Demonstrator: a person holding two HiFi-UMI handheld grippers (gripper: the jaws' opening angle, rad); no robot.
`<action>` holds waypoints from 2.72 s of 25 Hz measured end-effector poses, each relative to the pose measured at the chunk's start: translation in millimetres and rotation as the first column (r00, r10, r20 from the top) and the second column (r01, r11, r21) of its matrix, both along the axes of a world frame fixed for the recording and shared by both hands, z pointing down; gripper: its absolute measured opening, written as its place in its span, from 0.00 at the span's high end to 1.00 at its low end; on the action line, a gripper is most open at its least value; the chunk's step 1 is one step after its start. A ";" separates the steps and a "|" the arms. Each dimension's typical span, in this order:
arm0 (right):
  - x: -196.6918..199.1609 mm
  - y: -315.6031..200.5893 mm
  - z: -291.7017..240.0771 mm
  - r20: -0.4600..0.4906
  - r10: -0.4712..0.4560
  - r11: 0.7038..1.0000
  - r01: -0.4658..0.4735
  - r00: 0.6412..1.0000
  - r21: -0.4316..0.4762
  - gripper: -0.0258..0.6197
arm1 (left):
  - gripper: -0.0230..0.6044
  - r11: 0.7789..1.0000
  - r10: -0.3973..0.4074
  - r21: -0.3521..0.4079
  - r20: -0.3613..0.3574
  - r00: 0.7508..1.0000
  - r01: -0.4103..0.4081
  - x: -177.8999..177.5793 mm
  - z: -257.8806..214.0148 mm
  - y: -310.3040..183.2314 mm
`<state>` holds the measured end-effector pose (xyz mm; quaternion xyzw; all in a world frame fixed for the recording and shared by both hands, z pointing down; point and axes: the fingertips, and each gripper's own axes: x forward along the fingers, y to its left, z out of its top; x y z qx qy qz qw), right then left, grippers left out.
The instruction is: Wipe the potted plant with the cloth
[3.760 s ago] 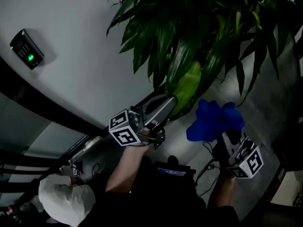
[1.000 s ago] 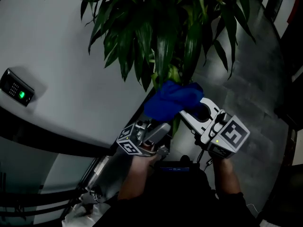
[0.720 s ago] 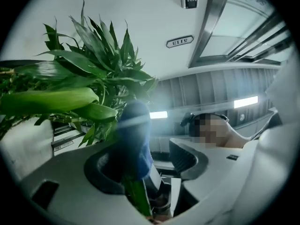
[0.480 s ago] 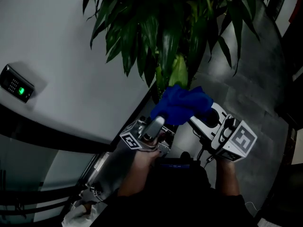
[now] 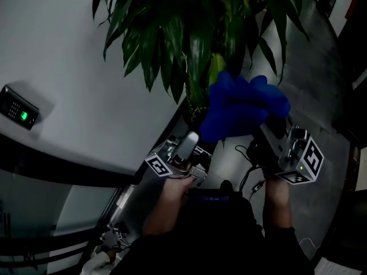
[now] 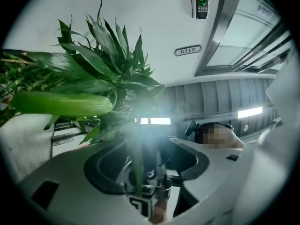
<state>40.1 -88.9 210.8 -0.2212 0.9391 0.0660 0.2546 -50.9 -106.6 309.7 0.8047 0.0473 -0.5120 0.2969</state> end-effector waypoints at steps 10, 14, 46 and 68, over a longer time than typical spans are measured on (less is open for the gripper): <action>10.1 -15.6 -5.3 -0.120 0.138 0.990 -0.132 0.983 0.053 0.84 | 0.41 0.999 0.051 -0.010 -0.017 0.999 -0.051 21.5 -9.0 -11.5; -17.8 -31.9 42.0 -0.348 0.176 0.984 -0.168 0.921 0.054 0.84 | 0.37 0.999 0.052 0.017 -0.066 0.996 -0.051 18.7 -21.1 -8.7; -50.7 39.8 206.1 -0.871 0.156 0.986 -0.132 0.466 0.106 0.84 | 0.33 0.987 -0.012 0.161 0.175 0.984 -0.017 23.6 0.9 16.3; 87.5 26.0 55.5 -0.313 0.392 0.909 -0.417 0.865 -0.013 0.84 | 0.39 0.922 -0.102 0.387 0.187 0.977 0.022 17.9 -68.3 67.2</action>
